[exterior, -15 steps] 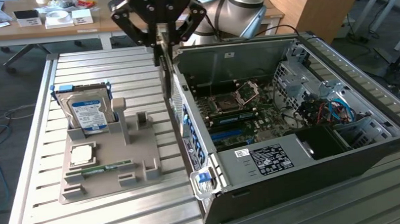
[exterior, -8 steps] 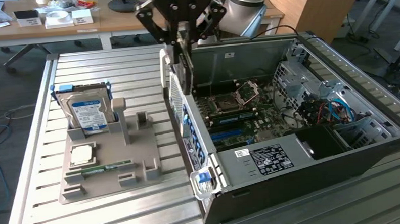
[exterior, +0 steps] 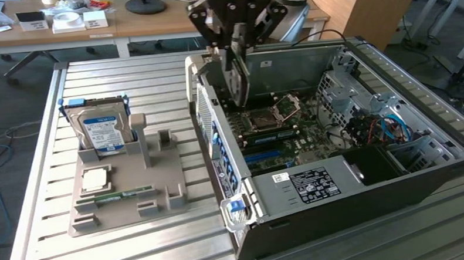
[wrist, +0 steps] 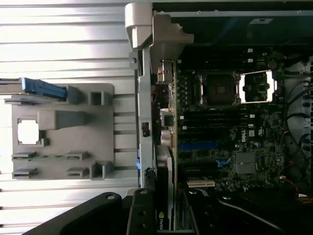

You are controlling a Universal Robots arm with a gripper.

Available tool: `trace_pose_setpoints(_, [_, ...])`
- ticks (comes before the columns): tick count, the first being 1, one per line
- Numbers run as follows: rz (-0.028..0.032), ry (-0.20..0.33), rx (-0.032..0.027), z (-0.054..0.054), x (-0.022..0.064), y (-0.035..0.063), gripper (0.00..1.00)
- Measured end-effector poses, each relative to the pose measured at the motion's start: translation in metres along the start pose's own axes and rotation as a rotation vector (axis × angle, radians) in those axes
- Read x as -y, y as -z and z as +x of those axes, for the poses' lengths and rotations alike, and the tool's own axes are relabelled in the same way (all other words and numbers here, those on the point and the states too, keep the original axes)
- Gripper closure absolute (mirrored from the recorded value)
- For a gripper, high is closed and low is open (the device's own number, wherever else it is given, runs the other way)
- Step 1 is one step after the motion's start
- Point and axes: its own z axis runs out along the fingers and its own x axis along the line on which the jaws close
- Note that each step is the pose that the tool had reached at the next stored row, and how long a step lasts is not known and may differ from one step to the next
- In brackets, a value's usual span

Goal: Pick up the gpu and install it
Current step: 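Pick up the gpu and move the gpu toward the slot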

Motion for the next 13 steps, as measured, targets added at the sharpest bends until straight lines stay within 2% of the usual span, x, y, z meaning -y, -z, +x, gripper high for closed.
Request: trace_pose_setpoints(13, [-0.0019,0.001,-0.0001,-0.059,-0.0030,-0.0012,0.73])
